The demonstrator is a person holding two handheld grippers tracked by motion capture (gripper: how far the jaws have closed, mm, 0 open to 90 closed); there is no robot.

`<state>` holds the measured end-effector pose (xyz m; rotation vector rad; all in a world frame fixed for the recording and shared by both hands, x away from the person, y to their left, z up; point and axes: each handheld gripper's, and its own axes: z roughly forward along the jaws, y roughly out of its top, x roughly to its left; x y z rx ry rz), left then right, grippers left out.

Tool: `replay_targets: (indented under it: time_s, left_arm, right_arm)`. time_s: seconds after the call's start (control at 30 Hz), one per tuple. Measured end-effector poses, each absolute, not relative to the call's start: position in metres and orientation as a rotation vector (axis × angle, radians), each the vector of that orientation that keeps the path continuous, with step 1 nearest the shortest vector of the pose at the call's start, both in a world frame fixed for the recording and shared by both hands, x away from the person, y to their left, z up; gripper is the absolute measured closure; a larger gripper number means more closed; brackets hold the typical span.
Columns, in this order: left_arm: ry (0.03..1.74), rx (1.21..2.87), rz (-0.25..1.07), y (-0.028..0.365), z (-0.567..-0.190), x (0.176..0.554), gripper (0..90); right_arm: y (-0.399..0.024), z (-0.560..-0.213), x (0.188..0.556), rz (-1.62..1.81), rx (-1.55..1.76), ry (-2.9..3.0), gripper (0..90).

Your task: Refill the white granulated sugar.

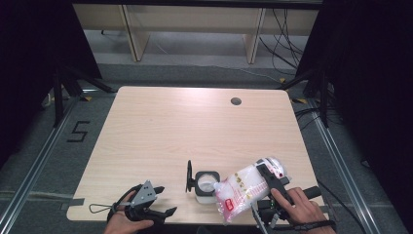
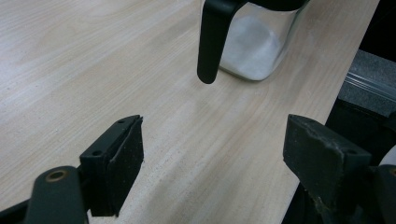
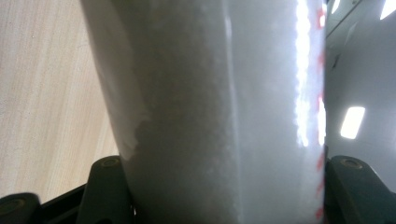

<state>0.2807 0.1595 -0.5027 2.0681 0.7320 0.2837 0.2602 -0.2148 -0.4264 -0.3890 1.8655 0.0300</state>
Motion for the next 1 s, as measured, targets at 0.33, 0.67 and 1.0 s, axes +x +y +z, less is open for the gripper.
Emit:
replay_targets:
  time_s: [0.33, 0.67, 1.0]
  left_arm:
    - [0.735, 2.067, 0.283, 0.1595, -0.5028, 0.2808, 19.8]
    - [0.736, 2.070, 0.285, 0.1596, -0.5028, 0.2809, 19.9]
    - [0.728, 2.088, 0.292, 0.1605, -0.5025, 0.2817, 19.8]
  right_arm:
    - [-0.2173, -0.4222, 0.2608, 0.033, -0.382, 1.868, 42.1]
    - [-0.2219, -0.4234, 0.2622, 0.058, -0.354, 1.872, 42.2]
    - [-0.2225, -0.4209, 0.2600, 0.039, -0.331, 1.891, 42.2]
